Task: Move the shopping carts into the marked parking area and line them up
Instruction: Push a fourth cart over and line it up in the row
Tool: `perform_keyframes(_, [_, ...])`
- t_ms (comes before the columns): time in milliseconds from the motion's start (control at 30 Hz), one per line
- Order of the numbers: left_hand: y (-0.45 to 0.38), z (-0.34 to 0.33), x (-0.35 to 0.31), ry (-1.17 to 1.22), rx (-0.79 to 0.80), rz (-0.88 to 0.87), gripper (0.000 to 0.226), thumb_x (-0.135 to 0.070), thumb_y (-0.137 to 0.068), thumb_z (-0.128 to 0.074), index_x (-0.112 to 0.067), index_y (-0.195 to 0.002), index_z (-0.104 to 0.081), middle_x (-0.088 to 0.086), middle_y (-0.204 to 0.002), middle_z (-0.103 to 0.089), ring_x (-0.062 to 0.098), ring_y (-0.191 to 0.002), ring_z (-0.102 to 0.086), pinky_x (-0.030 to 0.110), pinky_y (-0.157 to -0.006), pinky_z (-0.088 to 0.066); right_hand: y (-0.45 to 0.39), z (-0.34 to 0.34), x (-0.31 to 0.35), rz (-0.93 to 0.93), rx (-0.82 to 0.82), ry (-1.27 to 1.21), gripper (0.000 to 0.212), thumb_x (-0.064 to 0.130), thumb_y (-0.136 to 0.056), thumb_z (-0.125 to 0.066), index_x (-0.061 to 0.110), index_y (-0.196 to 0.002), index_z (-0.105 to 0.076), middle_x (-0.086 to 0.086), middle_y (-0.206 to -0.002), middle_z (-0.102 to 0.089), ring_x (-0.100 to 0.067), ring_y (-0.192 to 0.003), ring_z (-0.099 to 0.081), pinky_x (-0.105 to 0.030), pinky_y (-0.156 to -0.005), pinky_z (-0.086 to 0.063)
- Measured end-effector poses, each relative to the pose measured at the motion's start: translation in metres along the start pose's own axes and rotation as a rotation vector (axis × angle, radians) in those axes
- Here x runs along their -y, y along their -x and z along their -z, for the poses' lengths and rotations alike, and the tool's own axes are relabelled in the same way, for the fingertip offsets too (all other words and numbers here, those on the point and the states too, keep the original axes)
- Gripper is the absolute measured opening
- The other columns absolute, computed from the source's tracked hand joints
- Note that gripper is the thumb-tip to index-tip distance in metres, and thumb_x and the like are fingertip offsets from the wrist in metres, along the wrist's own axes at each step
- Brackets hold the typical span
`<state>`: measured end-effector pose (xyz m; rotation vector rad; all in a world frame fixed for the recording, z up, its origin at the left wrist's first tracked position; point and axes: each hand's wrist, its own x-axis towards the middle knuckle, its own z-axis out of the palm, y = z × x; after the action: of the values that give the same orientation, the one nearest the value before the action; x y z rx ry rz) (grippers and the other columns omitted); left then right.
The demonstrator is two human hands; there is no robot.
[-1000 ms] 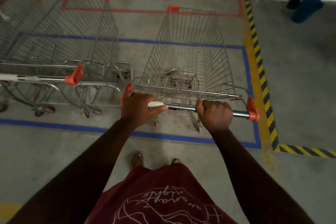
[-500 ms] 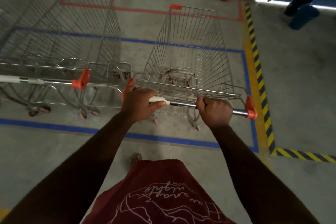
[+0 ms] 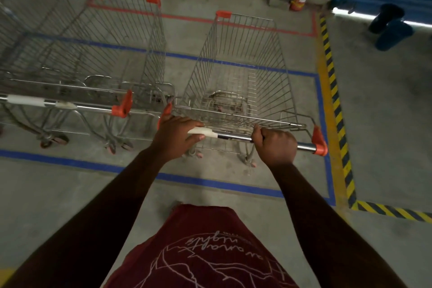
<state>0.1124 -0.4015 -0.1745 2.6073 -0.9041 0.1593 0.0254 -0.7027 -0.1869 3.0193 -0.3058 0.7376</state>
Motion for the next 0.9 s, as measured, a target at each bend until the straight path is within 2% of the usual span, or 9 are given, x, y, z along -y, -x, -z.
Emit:
perform_keyframes(167, [0.009,0.007,0.016,0.106,0.004,-0.012,0.047,-0.054,-0.088,-0.055,-0.026,-0.119,-0.075,-0.005,-0.106,-0.078,0.018,-0.099,-0.073,0.046,-0.127,-0.002,-0.004,0.002,0.011,0.027,-0.030,-0.041,0.056,0.042,-0.101,-0.055,0.014,-0.054,-0.066,-0.003,-0.045,-0.056,-0.029,-0.038,-0.052,-0.026,-0.057,-0.024])
perform_keyframes(367, [0.028,0.027,0.052,-0.024,-0.161,0.014,0.034,-0.052,-0.084,-0.064,-0.033,-0.110,-0.075,-0.007,-0.127,-0.070,0.023,-0.133,-0.059,0.055,-0.115,-0.029,-0.012,-0.002,0.027,0.039,-0.050,-0.050,0.057,0.042,-0.101,-0.054,0.013,-0.053,-0.064,-0.005,-0.045,-0.056,-0.030,-0.038,-0.054,-0.027,-0.055,-0.028])
perform_keyframes(400, [0.031,0.031,0.059,-0.055,-0.223,0.008,0.035,-0.055,-0.084,-0.064,-0.032,-0.107,-0.076,-0.002,-0.131,-0.069,0.024,-0.140,-0.053,0.059,-0.118,-0.027,-0.013,-0.003,0.027,0.036,-0.043,-0.046,0.057,0.043,-0.101,-0.054,0.013,-0.054,-0.065,-0.005,-0.046,-0.056,-0.030,-0.039,-0.054,-0.027,-0.054,-0.028])
perform_keyframes(467, [0.036,0.036,0.073,-0.134,-0.319,0.057,0.042,-0.061,-0.082,-0.065,-0.032,-0.110,-0.075,0.004,-0.140,-0.064,0.021,-0.151,-0.036,0.047,-0.126,-0.010,-0.017,-0.004,0.028,0.036,-0.033,-0.042,0.056,0.044,-0.101,-0.054,0.013,-0.055,-0.065,-0.005,-0.046,-0.055,-0.030,-0.039,-0.054,-0.026,-0.055,-0.026])
perform_keyframes(533, [0.038,0.037,0.085,-0.135,-0.246,0.211,0.055,-0.073,-0.080,-0.059,-0.036,-0.118,-0.074,0.005,-0.152,-0.055,0.025,-0.156,-0.029,0.039,-0.124,-0.007,-0.021,-0.007,0.028,0.029,-0.022,-0.048,0.055,0.043,-0.100,-0.055,0.013,-0.055,-0.065,-0.005,-0.045,-0.055,-0.030,-0.038,-0.053,-0.026,-0.054,-0.027])
perform_keyframes(633, [0.041,0.030,0.099,-0.045,-0.094,0.250,0.072,-0.082,-0.087,-0.045,-0.034,-0.136,-0.066,0.005,-0.151,-0.056,0.032,-0.158,-0.025,0.061,-0.122,-0.022,-0.027,-0.016,0.033,-0.002,-0.006,-0.048,0.055,0.042,-0.100,-0.055,0.013,-0.055,-0.066,-0.007,-0.046,-0.056,-0.033,-0.040,-0.054,-0.029,-0.052,-0.035])
perform_keyframes(700, [0.043,0.029,0.102,-0.086,-0.116,0.225,0.070,-0.074,-0.090,-0.048,-0.032,-0.145,-0.059,0.000,-0.145,-0.061,0.033,-0.158,-0.024,0.061,-0.119,-0.024,-0.030,-0.019,0.038,-0.007,-0.007,-0.039,0.055,0.043,-0.100,-0.056,0.012,-0.055,-0.066,-0.007,-0.046,-0.056,-0.033,-0.040,-0.055,-0.029,-0.052,-0.036])
perform_keyframes(800, [0.043,0.030,0.096,-0.084,-0.161,0.228,0.063,-0.067,-0.089,-0.051,-0.031,-0.140,-0.063,-0.001,-0.147,-0.060,0.030,-0.155,-0.031,0.056,-0.116,-0.022,-0.033,-0.019,0.039,0.003,-0.018,-0.029,0.054,0.041,-0.099,-0.057,0.013,-0.054,-0.066,-0.006,-0.045,-0.055,-0.032,-0.038,-0.053,-0.027,-0.055,-0.027])
perform_keyframes(900, [0.042,0.035,0.095,-0.068,-0.153,0.237,0.060,-0.068,-0.085,-0.052,-0.037,-0.134,-0.065,0.001,-0.166,-0.038,0.031,-0.157,-0.026,0.050,-0.117,-0.020,-0.033,-0.017,0.038,0.016,-0.012,-0.019,0.055,0.043,-0.100,-0.054,0.013,-0.055,-0.066,-0.006,-0.045,-0.055,-0.031,-0.039,-0.053,-0.026,-0.057,-0.025])
